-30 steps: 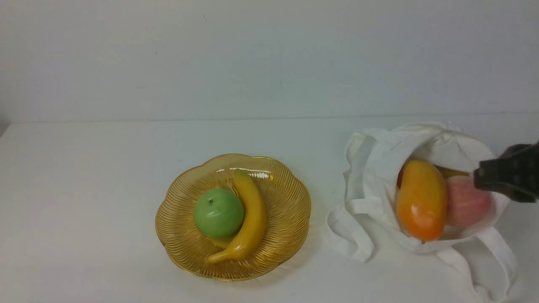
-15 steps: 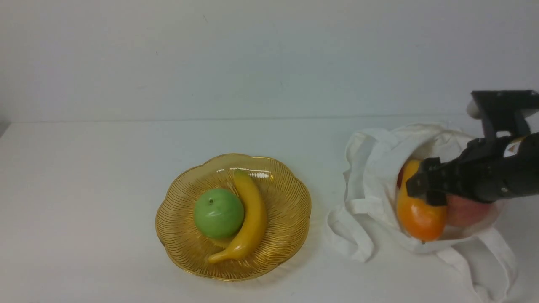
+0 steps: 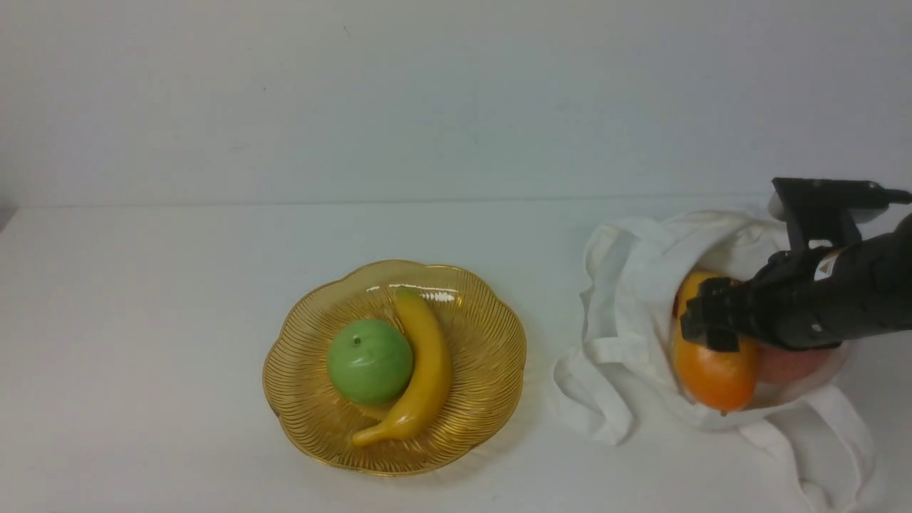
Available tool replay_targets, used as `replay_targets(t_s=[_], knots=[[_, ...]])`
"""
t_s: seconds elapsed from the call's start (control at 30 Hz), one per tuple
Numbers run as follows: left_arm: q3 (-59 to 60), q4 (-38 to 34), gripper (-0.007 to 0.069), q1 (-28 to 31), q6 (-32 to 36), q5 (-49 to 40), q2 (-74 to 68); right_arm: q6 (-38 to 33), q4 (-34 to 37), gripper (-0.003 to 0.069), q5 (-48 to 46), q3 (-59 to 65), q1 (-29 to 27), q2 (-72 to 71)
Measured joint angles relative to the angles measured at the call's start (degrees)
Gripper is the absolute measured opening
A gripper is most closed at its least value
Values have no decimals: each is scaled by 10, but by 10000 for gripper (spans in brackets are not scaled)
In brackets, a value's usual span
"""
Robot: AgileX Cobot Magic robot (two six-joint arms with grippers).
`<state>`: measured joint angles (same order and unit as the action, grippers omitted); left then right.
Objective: Take the fruit out of the cloth bag on the white table and place them on a plate.
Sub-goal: 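Reach into the bag and grasp a fruit with the right gripper, then take the mango out of the bag and place it on the plate with the right gripper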
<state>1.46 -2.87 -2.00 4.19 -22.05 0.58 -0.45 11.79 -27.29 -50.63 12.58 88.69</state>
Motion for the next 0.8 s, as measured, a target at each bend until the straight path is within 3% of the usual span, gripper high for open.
replay_targets(t_s=[0.33,0.6,0.8], knots=[[0,0,-8,0,0,0,0,0,-11,472,-25,-4,0,-14],[0,0,-8,0,0,0,0,0,-3,472,-65,-35,3,-107],[0,0,-8,0,0,0,0,-64,106,472,-67,-56,69,-140]])
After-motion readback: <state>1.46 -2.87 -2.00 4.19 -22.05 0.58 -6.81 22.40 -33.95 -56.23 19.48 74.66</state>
